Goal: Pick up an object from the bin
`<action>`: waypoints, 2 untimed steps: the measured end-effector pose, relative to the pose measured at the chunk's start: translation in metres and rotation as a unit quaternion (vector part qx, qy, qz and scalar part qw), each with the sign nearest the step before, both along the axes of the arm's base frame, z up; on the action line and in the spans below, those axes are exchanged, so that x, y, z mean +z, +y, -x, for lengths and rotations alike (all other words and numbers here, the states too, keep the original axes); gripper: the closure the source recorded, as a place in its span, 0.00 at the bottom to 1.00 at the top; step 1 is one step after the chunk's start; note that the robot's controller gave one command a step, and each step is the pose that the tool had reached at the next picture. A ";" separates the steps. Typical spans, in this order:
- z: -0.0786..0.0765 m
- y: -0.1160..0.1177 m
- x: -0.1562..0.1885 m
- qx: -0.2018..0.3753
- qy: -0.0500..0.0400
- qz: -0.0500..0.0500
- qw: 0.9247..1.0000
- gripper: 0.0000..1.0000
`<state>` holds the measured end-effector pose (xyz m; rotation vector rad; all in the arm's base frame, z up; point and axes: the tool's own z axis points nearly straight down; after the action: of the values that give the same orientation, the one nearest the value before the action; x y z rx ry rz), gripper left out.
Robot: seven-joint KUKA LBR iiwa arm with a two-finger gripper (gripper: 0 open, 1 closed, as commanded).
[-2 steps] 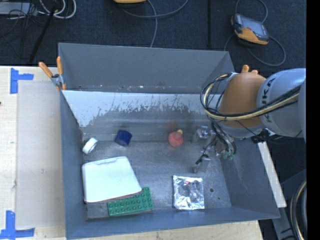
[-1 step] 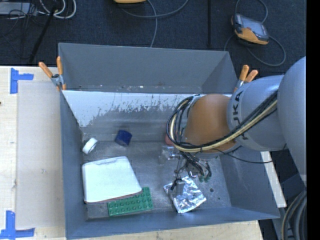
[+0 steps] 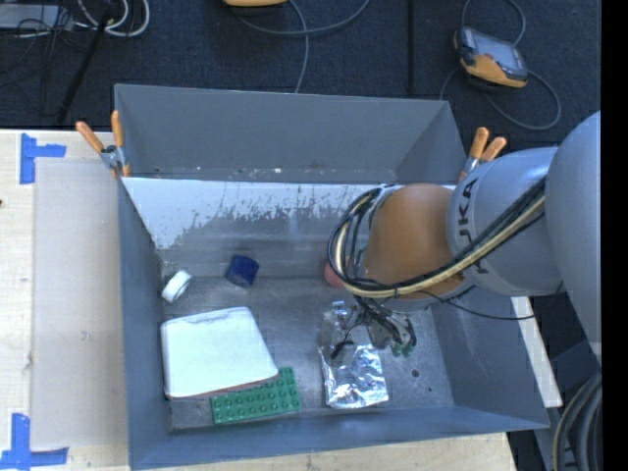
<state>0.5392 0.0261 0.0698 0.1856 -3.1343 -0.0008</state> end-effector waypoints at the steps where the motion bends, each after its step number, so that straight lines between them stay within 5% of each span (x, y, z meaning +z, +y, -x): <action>1: 0.000 0.015 0.077 0.291 -0.003 0.000 0.957 1.00; 2: 0.000 0.014 0.076 0.289 -0.001 -0.001 0.957 0.00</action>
Offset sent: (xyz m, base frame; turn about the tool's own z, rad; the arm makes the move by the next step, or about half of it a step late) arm -0.0007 0.0140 0.0764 -0.5904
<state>0.5388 0.0405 0.1456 1.0832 -2.9496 -0.0022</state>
